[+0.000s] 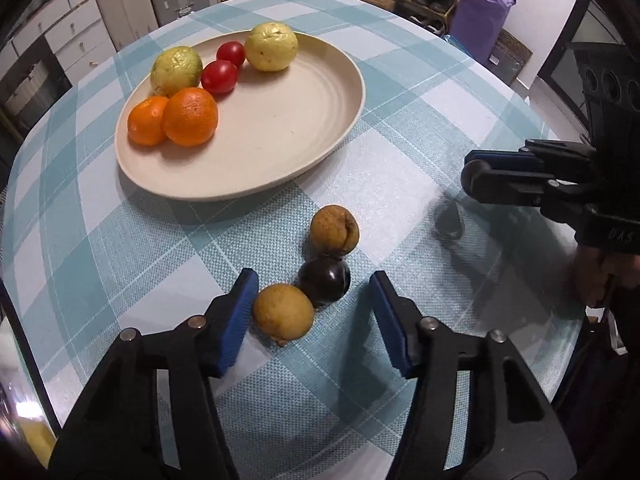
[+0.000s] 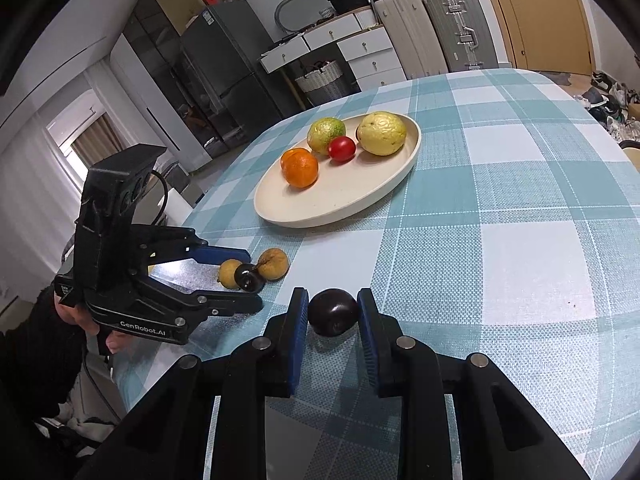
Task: Organize fruits
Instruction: 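Grasp the second dark plum with the left tool while the right tool holds its plum, then carry both dark plums up and onto the cream plate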
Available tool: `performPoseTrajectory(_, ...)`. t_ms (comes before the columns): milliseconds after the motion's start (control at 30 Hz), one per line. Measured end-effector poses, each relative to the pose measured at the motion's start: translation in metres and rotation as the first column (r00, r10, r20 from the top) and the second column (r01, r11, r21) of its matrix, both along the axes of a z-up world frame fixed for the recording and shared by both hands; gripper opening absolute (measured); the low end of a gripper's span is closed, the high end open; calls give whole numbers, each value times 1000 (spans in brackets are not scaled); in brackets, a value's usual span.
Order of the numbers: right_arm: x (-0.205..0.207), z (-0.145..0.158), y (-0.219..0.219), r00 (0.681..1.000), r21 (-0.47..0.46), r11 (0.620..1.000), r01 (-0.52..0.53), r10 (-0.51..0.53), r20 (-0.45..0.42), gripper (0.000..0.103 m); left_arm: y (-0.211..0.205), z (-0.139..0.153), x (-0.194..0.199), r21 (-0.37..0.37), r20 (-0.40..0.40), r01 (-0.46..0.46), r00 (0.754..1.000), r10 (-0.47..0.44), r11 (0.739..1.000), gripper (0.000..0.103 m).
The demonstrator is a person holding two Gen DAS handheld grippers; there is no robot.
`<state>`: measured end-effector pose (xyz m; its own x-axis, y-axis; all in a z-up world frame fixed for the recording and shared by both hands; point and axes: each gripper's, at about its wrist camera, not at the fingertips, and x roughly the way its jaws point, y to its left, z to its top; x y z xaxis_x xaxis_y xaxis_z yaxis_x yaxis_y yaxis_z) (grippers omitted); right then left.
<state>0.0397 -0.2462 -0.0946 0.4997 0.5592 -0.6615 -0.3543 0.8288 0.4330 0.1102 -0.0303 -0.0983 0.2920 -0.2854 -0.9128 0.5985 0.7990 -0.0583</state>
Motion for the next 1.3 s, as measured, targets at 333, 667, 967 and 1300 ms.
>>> performPoseTrajectory(333,-1,-1,-1,1000,-1,1000,5,-5,-2,26,-11,4,1,41,22,52,998,-53,998,46)
performPoseTrajectory(667,-2,-2,-2,1000,4,1000,10,-10,-5,26,-21,6,0,86,14,103,994,-105,991,33)
performPoseTrajectory(967,-1,-2,-4,1000,10,1000,11,-11,-4,26,-22,7,1,81,-28,107,994,-105,991,21)
performPoseTrajectory(1300,-1,-1,-3,1000,9,1000,8,-8,1,26,-19,22,-3,31,-3,96,995,-96,995,20)
